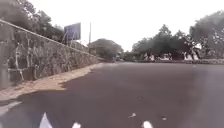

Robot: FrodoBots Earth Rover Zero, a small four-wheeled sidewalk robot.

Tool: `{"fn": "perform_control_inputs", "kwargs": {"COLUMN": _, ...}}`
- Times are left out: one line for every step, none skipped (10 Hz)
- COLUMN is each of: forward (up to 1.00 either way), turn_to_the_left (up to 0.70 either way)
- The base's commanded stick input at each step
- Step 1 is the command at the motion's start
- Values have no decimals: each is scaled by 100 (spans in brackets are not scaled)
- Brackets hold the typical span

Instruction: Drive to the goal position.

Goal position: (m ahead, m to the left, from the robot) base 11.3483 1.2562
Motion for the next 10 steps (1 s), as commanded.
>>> {"fn": "perform_control_inputs", "kwargs": {"forward": 85, "turn_to_the_left": 0}}
{"fn": "perform_control_inputs", "kwargs": {"forward": 85, "turn_to_the_left": 0}}
{"fn": "perform_control_inputs", "kwargs": {"forward": 85, "turn_to_the_left": 0}}
{"fn": "perform_control_inputs", "kwargs": {"forward": 85, "turn_to_the_left": 0}}
{"fn": "perform_control_inputs", "kwargs": {"forward": 85, "turn_to_the_left": 0}}
{"fn": "perform_control_inputs", "kwargs": {"forward": 85, "turn_to_the_left": 0}}
{"fn": "perform_control_inputs", "kwargs": {"forward": 85, "turn_to_the_left": 0}}
{"fn": "perform_control_inputs", "kwargs": {"forward": 85, "turn_to_the_left": 0}}
{"fn": "perform_control_inputs", "kwargs": {"forward": 85, "turn_to_the_left": 0}}
{"fn": "perform_control_inputs", "kwargs": {"forward": 85, "turn_to_the_left": 0}}
